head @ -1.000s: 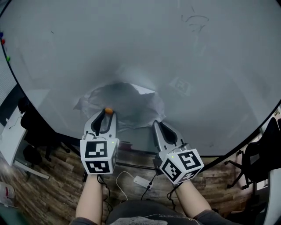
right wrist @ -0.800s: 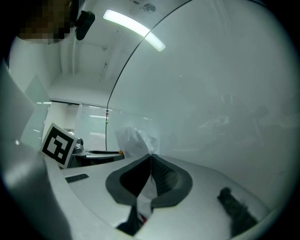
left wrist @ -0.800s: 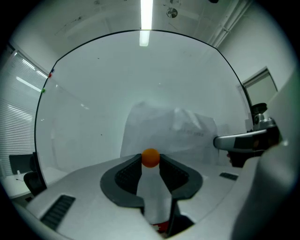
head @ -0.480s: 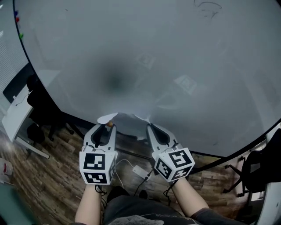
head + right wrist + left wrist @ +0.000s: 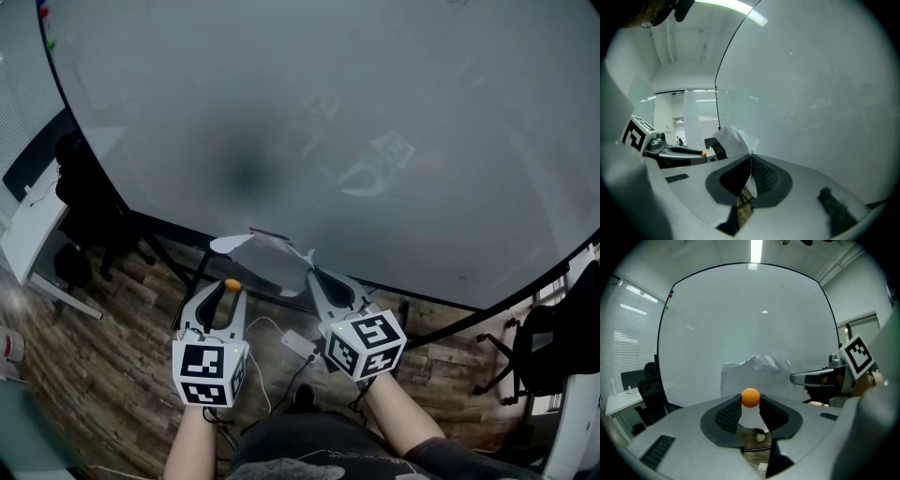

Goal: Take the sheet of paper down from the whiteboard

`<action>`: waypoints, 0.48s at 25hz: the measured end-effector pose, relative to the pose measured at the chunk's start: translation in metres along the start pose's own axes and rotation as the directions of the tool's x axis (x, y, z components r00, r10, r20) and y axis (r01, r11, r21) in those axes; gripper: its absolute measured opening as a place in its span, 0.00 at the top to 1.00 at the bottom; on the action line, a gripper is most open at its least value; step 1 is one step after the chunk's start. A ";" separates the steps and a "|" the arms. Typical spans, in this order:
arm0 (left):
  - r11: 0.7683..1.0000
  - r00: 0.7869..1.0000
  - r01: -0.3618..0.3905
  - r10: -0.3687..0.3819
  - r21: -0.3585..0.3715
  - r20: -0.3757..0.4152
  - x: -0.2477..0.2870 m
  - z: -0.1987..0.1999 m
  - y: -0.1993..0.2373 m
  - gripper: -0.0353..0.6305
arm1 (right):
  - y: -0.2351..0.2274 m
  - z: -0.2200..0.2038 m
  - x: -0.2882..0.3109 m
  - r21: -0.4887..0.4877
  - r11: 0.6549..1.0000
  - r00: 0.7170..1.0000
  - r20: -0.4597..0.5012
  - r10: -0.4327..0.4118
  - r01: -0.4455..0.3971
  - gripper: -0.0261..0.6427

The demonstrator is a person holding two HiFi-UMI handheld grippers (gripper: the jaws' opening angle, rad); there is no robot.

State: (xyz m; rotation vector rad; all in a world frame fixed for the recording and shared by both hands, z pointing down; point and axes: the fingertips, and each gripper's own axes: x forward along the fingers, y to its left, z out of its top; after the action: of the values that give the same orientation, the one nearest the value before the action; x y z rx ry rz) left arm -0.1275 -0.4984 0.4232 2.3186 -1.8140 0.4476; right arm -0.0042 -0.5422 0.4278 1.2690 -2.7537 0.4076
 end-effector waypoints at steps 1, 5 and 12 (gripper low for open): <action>1.000 1.000 0.006 -0.006 -0.003 -0.003 -0.008 -0.006 -0.001 0.76 | 0.005 -0.004 -0.001 -0.005 1.000 1.000 -0.007 -0.002 0.002 0.92; 1.000 1.000 0.007 -0.007 -0.023 -0.014 -0.048 -0.026 0.002 0.76 | 0.028 -0.017 -0.011 -0.012 1.000 0.999 -0.018 -0.027 0.027 0.92; 0.999 0.999 0.020 -0.021 -0.033 -0.027 -0.128 -0.058 0.001 0.76 | 0.069 -0.021 -0.064 0.003 0.996 0.995 0.028 -0.090 0.090 0.92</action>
State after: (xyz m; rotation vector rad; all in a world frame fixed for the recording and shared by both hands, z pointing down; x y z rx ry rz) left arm -0.1641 -0.3638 0.4352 2.2960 -1.7705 0.4417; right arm -0.0153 -0.4464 0.4218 1.4042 -2.7064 0.3874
